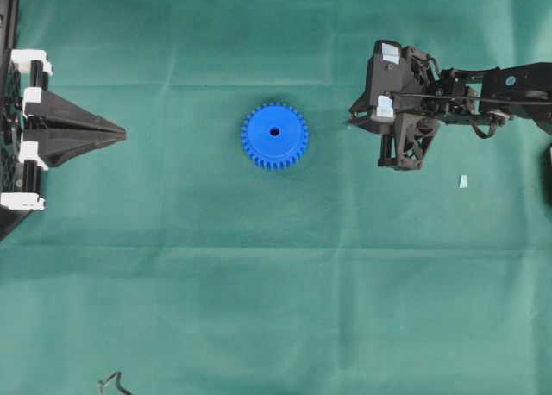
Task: Insert the shaft into the center hole of the gear.
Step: 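Close the right gripper on the silver shaft and lift it, then carry the shaft left with the right gripper over the blue gear's hole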
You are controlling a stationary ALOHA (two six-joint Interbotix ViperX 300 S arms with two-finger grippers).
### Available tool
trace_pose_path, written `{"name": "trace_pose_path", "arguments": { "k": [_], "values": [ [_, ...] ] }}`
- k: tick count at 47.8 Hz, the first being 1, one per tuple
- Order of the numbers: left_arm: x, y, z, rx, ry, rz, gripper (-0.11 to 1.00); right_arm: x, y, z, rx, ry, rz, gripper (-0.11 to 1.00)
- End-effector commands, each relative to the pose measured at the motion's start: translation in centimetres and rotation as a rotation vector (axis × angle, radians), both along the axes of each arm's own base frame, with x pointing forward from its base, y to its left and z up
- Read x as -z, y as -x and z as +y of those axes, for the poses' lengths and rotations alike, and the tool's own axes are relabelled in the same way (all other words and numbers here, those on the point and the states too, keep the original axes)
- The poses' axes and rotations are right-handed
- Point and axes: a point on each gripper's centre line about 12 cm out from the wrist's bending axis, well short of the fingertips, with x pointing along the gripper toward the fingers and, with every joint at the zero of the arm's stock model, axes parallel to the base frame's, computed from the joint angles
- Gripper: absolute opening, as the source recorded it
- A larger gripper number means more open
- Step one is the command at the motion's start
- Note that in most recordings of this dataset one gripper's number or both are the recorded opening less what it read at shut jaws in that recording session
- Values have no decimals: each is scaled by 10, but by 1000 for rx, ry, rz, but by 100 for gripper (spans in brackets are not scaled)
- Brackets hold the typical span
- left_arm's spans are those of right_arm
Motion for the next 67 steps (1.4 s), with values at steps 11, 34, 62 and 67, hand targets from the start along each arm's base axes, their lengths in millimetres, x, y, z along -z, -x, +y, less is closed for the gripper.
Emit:
{"name": "trace_pose_path", "arguments": {
  "k": [11, 34, 62, 67],
  "values": [
    [-10, -2, -1, 3, 2, -26, 0, -8, -4, 0, -1, 4, -21, 17],
    [-11, -2, -1, 3, 3, -31, 0, -53, -1, 0, -7, 11, -27, 17],
    [-12, -2, -1, 3, 3, -31, 0, -71, 9, 2, -6, 2, -4, 17],
    [-12, -2, -1, 3, 3, -31, 0, -73, 4, 2, -8, 3, -12, 17]
  ]
}}
